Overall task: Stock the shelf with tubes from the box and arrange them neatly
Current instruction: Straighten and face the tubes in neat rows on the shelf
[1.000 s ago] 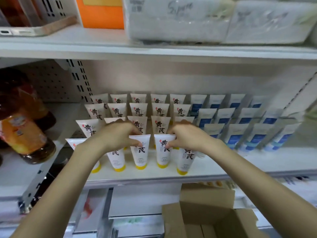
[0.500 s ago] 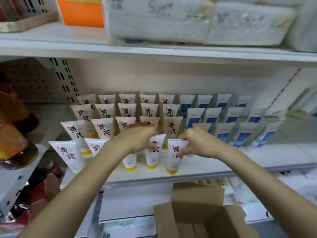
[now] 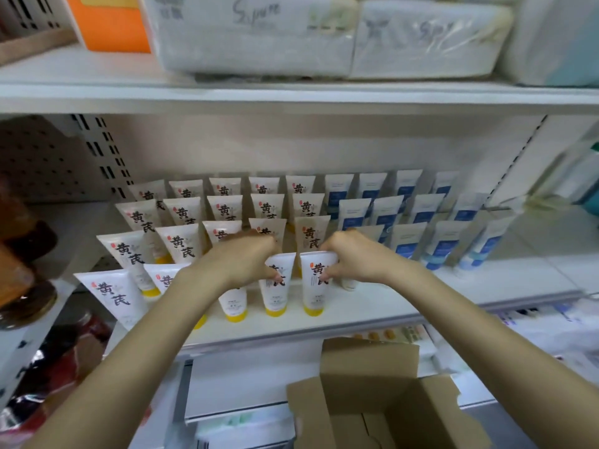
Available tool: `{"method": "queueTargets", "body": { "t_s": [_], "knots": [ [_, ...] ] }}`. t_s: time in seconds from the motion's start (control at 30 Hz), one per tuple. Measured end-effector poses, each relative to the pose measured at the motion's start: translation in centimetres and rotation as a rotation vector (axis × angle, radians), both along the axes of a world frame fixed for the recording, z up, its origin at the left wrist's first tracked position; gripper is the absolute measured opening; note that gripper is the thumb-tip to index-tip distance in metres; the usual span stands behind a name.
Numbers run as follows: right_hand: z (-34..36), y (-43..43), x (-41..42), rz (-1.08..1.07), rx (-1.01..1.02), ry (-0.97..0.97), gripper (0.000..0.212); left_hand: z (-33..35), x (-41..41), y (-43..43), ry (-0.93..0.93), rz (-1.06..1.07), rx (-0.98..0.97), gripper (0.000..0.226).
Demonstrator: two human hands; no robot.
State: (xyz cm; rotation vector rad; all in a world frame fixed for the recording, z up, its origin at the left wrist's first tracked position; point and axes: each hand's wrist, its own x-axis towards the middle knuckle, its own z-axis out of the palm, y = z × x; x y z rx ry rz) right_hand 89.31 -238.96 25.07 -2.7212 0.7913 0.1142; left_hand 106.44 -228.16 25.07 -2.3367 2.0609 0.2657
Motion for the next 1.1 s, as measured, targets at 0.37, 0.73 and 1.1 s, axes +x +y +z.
{"method": "queueTargets", "body": {
  "t_s": [0.37, 0.73, 1.1],
  "knots": [
    [5.2, -3.3, -7.1, 0.016, 0.037, -0.287, 0.046, 4.4, -1.2, -1.0, 0.168, 0.191, -0.191, 0.057],
    [6.1, -12.9, -8.0, -0.091, 0.039, -0.426, 0.03, 5.5, -1.7, -6.3, 0.218, 0.163, -0.292, 0.037],
    [3.1, -21.3, -2.7, -0.151, 0.015, -0.305, 0.042, 3.5, 0.5, -17.6, 0.186, 0.053, -0.319, 0.036]
  ]
}}
